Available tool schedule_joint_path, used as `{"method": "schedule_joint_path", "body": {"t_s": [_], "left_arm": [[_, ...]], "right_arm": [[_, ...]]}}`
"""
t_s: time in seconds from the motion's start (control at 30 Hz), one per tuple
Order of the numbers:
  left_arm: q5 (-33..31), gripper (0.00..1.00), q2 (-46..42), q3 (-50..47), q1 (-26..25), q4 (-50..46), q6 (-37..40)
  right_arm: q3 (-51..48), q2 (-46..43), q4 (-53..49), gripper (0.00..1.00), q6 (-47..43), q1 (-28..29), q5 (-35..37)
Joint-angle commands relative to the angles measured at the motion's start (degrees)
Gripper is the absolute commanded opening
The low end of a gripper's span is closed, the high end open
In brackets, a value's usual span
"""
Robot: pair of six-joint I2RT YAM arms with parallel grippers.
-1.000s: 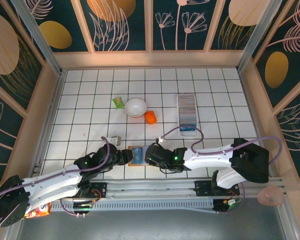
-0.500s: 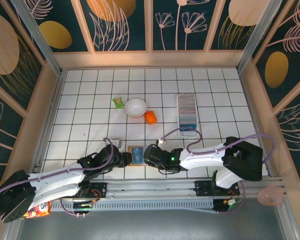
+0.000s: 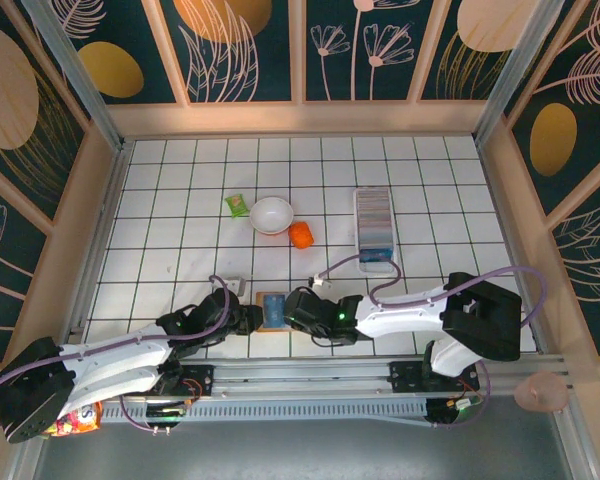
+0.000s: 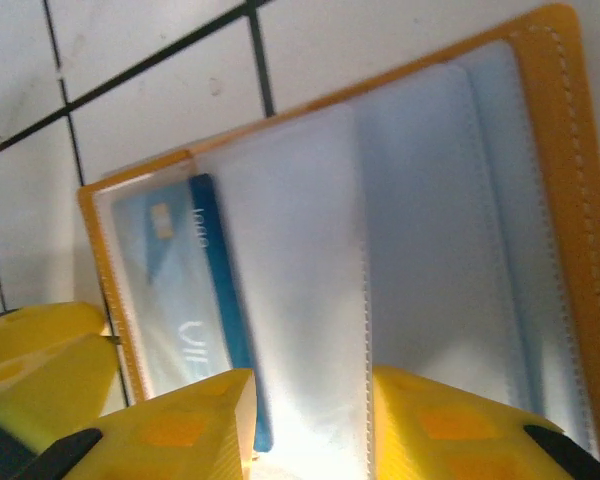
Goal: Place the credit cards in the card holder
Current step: Flip over the card slot in the card holder.
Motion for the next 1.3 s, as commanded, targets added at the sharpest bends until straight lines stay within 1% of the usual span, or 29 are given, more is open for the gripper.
{"method": "schedule_joint_path", "body": {"t_s": [0.0,0.07,0.27,0.33,0.4,0.43,0.47,0.5,0.6,0.8,0.93,1.0,1.17,1.27], "left_arm": [[4.76,0.43,0.22,-0.64,-0.05,1.70,0.30],[4.79,0.42,0.12,-0.75,-0.13,1.70,0.24],[5.13,0.41,1.54,-0.60,-0.06,3.07,-0.20],[5.03,0.41,2.41,-0.23,-0.07,3.24,-0.09],[5.01,0.41,3.38,0.21,-0.05,3.37,0.04],[5.16,0.41,3.80,0.42,-0.05,3.36,0.09],[5.14,0.40,4.26,0.61,-0.07,3.51,0.15],[5.18,0.40,4.71,0.72,-0.06,3.86,0.15],[5.73,0.39,6.11,1.41,-0.06,4.31,0.27],[9.55,0.35,8.96,2.19,-0.11,8.23,-0.39],[10.37,0.34,10.98,3.80,-0.05,8.22,0.11],[10.56,0.33,11.53,4.65,-0.09,8.03,0.05],[11.76,0.32,12.22,5.68,-0.06,8.97,-0.86],[12.55,0.29,12.61,5.91,-0.07,9.98,-2.08]], "right_arm": [[2.89,-0.46,-5.21,0.34,0.84,1.00,4.44],[2.91,-0.66,-5.83,0.33,0.88,0.96,4.71],[1.85,-0.97,-3.35,0.24,0.48,1.08,4.44],[2.42,-0.51,-4.69,0.18,0.56,0.96,4.72],[2.90,-0.44,-5.95,0.08,0.57,1.04,5.03],[2.91,-0.53,-6.29,0.06,0.45,1.00,5.24],[2.83,-0.82,-6.54,0.02,0.41,1.07,5.48],[2.76,-1.22,-6.98,0.00,0.51,1.00,5.99],[2.42,-2.52,-8.25,0.00,0.48,0.76,7.17],[2.03,-5.41,-11.19,0.00,-0.12,0.56,9.23],[1.86,-7.58,-11.48,0.00,-1.69,0.39,10.11],[1.47,-8.17,-10.16,0.00,-2.38,0.37,9.79],[1.00,-7.47,-1.70,0.00,-7.09,0.32,6.90],[1.89,-5.53,-0.39,0.00,-8.47,-0.12,5.76]]}}
